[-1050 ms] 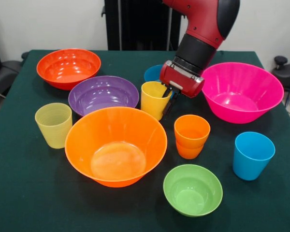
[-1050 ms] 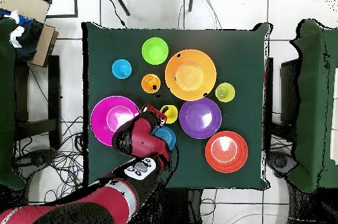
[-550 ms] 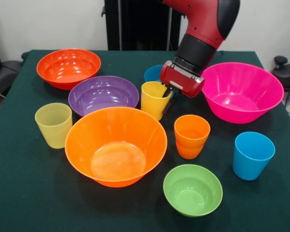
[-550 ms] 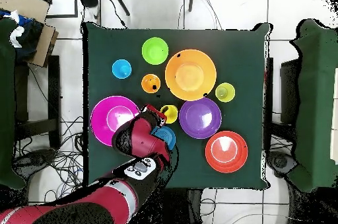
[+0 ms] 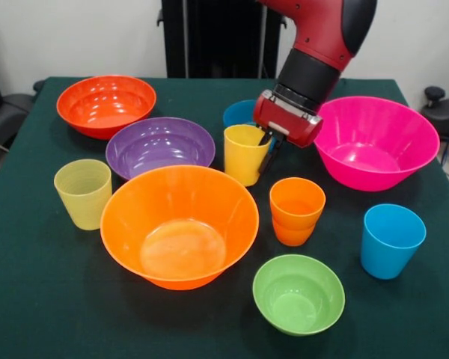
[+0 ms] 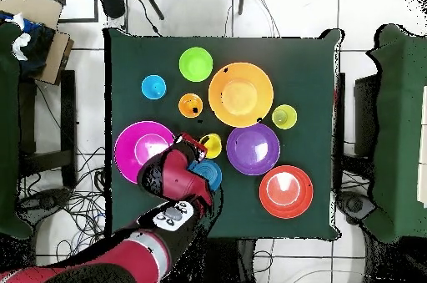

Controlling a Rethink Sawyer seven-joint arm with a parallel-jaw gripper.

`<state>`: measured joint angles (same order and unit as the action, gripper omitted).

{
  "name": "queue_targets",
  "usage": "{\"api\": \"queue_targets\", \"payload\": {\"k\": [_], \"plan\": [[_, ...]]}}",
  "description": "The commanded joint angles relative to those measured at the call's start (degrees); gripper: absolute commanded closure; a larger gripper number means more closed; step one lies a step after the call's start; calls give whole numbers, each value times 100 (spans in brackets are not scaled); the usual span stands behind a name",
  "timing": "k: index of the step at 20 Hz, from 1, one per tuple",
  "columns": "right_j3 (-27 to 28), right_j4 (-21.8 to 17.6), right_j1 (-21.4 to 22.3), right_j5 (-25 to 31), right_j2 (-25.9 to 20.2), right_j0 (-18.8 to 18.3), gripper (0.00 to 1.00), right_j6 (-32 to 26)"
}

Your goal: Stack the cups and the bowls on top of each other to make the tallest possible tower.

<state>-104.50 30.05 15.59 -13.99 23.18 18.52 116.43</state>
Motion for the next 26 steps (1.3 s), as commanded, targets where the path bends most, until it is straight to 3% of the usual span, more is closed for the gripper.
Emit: {"api": "queue_targets", "payload": {"k": [1, 6, 16, 26], "plan": [[-477, -59, 931, 1862, -371, 251, 100, 795], [-547, -167, 1250, 2392, -276, 310, 100, 773], [-3, -111, 1161, 2951, -99, 505, 100, 865], [1144, -80, 932, 4112, 353, 809, 100, 1099]]}}
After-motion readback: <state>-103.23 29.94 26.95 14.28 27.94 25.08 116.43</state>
